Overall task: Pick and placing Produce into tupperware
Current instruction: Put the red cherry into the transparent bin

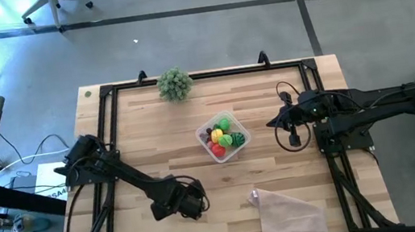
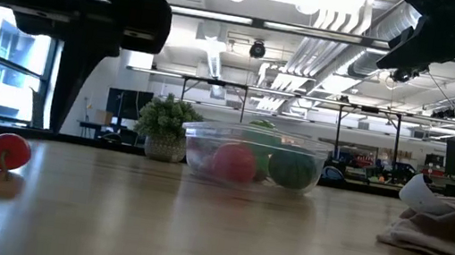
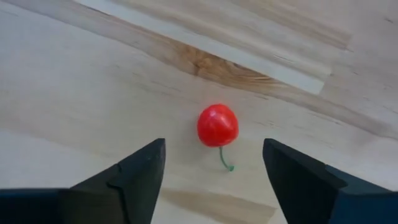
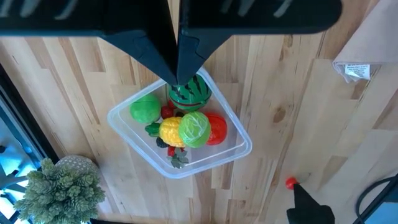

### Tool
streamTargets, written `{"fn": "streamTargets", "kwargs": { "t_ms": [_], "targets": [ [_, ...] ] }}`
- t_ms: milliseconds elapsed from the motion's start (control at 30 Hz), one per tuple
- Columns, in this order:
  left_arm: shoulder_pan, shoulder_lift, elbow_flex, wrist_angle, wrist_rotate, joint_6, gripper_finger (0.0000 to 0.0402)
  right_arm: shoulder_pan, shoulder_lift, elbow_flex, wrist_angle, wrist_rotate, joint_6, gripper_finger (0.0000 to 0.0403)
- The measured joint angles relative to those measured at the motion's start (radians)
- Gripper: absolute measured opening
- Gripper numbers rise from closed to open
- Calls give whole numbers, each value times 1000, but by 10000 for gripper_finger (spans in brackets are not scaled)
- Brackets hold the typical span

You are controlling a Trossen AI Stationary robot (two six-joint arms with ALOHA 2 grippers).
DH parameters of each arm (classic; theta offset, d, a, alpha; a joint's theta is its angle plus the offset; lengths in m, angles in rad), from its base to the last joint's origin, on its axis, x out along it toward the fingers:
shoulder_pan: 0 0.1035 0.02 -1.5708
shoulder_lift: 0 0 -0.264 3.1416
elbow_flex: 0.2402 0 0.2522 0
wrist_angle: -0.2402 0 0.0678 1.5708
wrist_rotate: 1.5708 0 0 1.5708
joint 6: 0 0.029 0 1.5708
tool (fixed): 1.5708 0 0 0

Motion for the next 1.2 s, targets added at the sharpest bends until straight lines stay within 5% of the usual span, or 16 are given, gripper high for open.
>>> {"fn": "streamTargets", "kwargs": {
  "t_ms": [700, 1200],
  "targets": [
    [1, -3, -124, 163, -54, 11, 275, 0, 0, 0, 0, 0, 0, 0],
    [44, -2, -126, 162, 78, -7, 275, 0, 0, 0, 0, 0, 0, 0]
  ]
}}
